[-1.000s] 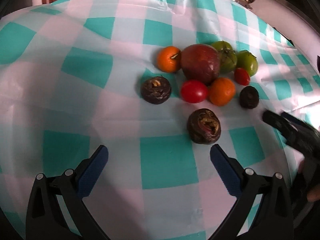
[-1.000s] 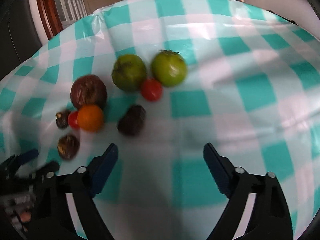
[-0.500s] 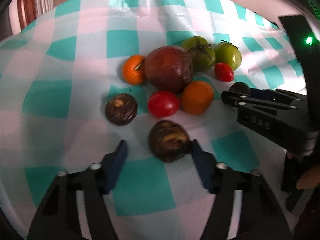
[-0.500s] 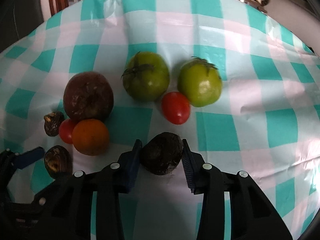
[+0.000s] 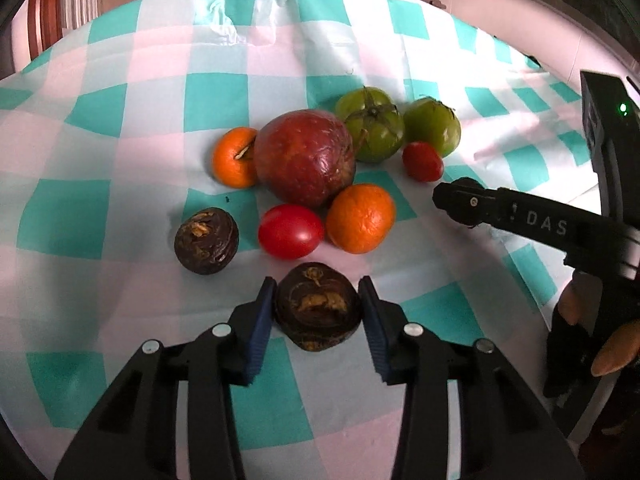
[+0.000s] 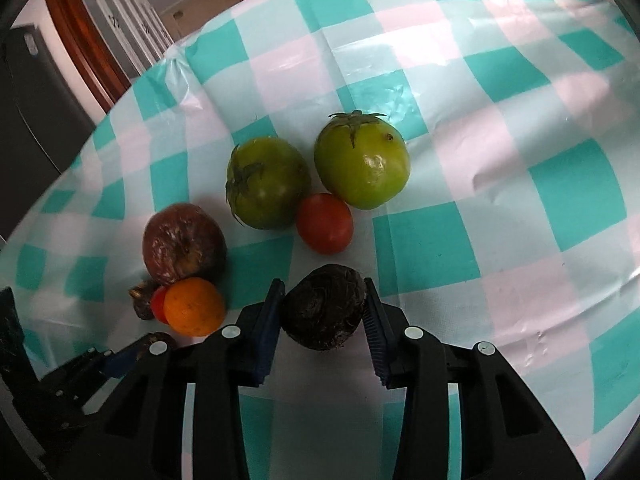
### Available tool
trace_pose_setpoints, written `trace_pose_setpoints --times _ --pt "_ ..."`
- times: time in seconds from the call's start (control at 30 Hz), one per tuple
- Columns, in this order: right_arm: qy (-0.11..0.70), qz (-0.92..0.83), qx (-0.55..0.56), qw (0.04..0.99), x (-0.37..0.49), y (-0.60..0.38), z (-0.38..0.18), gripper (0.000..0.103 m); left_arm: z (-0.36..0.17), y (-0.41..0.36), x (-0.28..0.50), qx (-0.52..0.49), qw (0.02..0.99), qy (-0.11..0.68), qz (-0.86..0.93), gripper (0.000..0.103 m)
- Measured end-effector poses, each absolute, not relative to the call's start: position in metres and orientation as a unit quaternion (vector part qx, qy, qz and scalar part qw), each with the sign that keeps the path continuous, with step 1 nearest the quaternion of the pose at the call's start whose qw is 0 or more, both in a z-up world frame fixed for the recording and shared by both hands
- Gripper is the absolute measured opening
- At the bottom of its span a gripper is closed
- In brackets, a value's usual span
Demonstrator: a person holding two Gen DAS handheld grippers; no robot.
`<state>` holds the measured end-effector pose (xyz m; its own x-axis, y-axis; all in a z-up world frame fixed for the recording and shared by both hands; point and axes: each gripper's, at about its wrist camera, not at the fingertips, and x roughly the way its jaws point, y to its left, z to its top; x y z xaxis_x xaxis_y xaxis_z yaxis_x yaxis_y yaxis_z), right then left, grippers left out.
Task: Organize fruits
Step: 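Carry both dark brown fruits into the white purple-rimmed box and open both tools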
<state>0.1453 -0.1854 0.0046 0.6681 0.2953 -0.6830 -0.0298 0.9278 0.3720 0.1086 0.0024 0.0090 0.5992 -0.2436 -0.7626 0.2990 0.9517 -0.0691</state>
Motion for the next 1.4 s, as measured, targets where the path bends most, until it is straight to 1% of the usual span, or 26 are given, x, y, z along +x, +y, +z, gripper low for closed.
trace_pose_setpoints --times 0.1,0.2,0.3,0.37,0.5,0.67,0.83,0.97,1.13,1.23,1.4 --pt "0.369 0.094 0.194 0.904 0.134 -0.199 0.009 0.039 0.015 0.011 0.103 0.008 0.904 0.402 -0.147 0.042" --pt "0.317 0.108 0.218 0.917 0.109 -0.203 0.019 0.039 0.02 0.02 0.085 -0.012 0.911 0.389 -0.14 0.042" --pt "0.307 0.107 0.235 0.916 0.072 -0.204 0.02 0.039 0.027 0.024 0.052 -0.036 0.914 0.376 -0.148 0.042" --pt "0.297 0.101 0.239 0.919 0.034 -0.202 0.023 0.039 0.034 0.026 0.023 -0.043 0.92 0.354 -0.159 0.042" --pt "0.259 0.109 0.222 0.934 -0.047 -0.198 0.036 0.039 0.048 0.026 -0.023 -0.056 0.928 0.316 -0.189 0.042" --pt "0.249 0.107 0.179 0.946 -0.128 -0.205 0.047 0.039 0.052 0.018 -0.07 -0.074 0.921 0.308 -0.225 0.042" --pt "0.24 0.08 0.119 0.96 -0.2 -0.224 0.057 0.039 0.055 -0.019 -0.128 -0.039 0.912 0.3 -0.277 0.042" --pt "0.249 0.032 0.086 0.964 -0.244 -0.254 0.052 0.039 0.062 -0.068 -0.17 0.014 0.895 0.291 -0.337 0.042" --pt "0.281 -0.035 0.094 0.955 -0.295 -0.308 0.029 0.039 0.055 -0.143 -0.221 0.093 0.848 0.3 -0.427 0.042" --pt "0.317 -0.095 0.101 0.938 -0.321 -0.343 0.004 0.039 0.044 -0.189 -0.25 0.144 0.811 0.309 -0.475 0.042" --pt "0.417 -0.189 0.141 0.878 -0.346 -0.405 -0.058 0.039 0.004 -0.271 -0.294 0.226 0.73 0.351 -0.542 0.042"
